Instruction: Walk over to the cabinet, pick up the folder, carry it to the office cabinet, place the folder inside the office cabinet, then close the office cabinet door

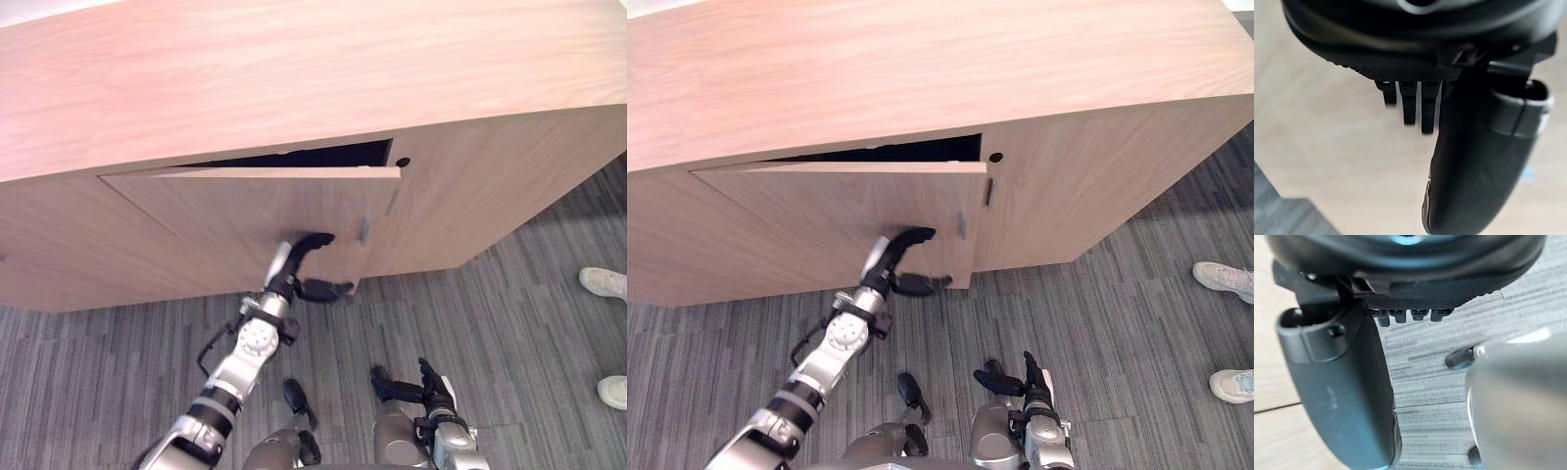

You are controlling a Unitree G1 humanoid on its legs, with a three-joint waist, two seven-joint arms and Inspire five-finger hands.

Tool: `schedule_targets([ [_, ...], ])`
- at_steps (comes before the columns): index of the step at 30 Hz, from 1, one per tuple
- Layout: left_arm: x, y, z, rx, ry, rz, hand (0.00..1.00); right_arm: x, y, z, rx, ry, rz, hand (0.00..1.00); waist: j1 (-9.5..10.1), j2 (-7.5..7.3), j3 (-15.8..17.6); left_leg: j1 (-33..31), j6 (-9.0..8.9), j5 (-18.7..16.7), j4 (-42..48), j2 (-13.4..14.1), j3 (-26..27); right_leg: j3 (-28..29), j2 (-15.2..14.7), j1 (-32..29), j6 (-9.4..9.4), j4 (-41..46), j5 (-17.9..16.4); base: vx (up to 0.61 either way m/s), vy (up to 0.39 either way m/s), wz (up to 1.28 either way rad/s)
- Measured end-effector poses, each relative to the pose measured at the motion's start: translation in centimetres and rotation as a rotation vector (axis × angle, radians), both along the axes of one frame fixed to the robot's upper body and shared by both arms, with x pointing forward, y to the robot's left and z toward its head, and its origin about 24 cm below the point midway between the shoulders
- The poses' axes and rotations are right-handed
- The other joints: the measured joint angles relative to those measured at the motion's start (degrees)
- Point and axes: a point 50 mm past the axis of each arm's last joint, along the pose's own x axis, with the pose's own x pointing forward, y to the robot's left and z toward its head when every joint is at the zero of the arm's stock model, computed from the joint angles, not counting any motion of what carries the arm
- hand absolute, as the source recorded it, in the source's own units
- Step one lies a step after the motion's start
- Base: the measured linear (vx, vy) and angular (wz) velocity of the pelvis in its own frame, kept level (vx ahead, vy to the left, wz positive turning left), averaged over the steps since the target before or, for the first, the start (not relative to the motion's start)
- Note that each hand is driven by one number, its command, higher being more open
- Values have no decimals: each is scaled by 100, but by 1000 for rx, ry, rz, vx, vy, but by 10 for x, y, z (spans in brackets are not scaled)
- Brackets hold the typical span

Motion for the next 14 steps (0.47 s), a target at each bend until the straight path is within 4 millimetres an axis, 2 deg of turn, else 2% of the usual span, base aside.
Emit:
schedule_targets([
  [4, -6, 5, -15, -9, 63, 21, 100, 2, -6, 2, -14, -6, 1, 100, -37, -5, 3, 83, -18, -12, -3, 41, -50, -88, 37, 69, -15, -2, 10, 40, -52, -4],
  [6, -19, 9, -29, -27, 120, 38, 100, 0, -7, 1, -10, 4, -5, 100, -40, -8, 5, 165, -31, -21, -25, 45, -96, -139, 36, 168, -19, -10, 8, -26, -4, 2],
  [10, -60, 29, -66, -76, 269, 123, 100, -6, -6, -1, 6, 14, -33, 100, 32, -32, 17, 354, -96, -55, -39, 48, -201, -243, 31, 354, -113, -25, -61, -97, -4, 7],
  [11, -80, 38, -80, -84, 337, 152, 100, -7, -8, -2, 10, 16, -47, 100, 113, -39, 16, 368, -148, -77, -40, 54, -250, -303, 31, 385, -134, -30, -138, -116, -10, 14],
  [12, -88, 42, -85, -88, 364, 164, 100, -9, -8, -2, 9, 18, -51, 100, 159, -45, 17, 366, -158, -69, -40, 57, -270, -326, 31, 390, -123, -26, -154, -99, -14, 18],
  [14, -120, 57, -104, -109, 468, 228, 100, -13, -12, -3, 9, 23, -74, 100, 314, -85, -5, 346, -159, -69, -40, 57, -325, -391, 19, 409, -116, -33, -166, -63, -8, 12],
])
